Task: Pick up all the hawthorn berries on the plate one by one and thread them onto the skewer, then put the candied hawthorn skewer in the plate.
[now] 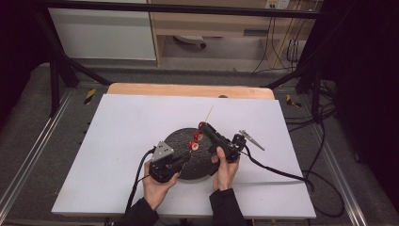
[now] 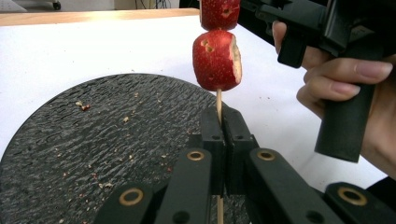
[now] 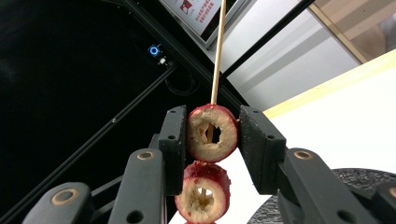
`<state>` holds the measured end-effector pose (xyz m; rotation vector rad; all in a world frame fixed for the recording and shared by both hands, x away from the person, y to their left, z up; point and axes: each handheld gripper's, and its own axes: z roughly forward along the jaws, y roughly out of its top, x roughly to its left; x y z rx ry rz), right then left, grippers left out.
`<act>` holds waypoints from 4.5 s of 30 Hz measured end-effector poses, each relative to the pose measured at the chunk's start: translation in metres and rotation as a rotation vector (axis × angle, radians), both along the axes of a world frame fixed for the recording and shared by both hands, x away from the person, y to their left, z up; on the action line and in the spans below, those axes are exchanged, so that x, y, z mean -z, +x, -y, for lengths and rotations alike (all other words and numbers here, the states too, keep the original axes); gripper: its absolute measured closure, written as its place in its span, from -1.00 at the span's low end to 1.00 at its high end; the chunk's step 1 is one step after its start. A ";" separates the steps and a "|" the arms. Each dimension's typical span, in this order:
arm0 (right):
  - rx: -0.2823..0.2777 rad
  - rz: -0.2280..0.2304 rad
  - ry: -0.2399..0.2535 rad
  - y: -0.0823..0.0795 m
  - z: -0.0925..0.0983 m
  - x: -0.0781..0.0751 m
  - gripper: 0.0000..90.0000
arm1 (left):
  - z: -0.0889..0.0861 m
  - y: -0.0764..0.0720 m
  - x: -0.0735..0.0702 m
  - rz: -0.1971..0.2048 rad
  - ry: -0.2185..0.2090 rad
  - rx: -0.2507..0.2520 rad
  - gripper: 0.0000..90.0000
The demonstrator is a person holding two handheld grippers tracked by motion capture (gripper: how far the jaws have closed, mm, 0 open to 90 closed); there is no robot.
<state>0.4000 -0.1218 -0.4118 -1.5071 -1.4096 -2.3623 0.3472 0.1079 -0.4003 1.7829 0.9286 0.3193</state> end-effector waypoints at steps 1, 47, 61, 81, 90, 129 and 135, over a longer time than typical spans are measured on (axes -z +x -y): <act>0.000 0.000 -0.001 0.000 0.000 0.000 0.41 | 0.000 0.001 0.000 -0.002 -0.003 0.000 0.97; -0.296 -0.017 -0.815 -0.012 0.069 0.021 -0.99 | -0.055 0.009 -0.004 -0.071 0.114 0.036 0.97; -0.282 -0.045 -0.882 -0.029 0.110 0.036 -0.99 | -0.056 0.028 -0.014 -0.127 0.208 0.063 0.97; -0.265 -0.072 -0.906 -0.040 0.131 0.044 -0.99 | -0.035 0.052 -0.002 -0.235 0.321 0.077 0.97; -0.268 -0.079 -0.919 -0.041 0.131 0.045 -0.99 | -0.024 0.054 0.007 -0.274 0.402 0.085 0.97; -0.270 -0.085 -0.912 -0.041 0.134 0.046 -0.99 | -0.035 0.046 0.008 -0.207 0.423 0.147 0.11; -0.270 -0.086 -0.917 -0.042 0.135 0.046 -0.99 | -0.055 0.041 0.009 -0.189 0.431 0.170 -0.45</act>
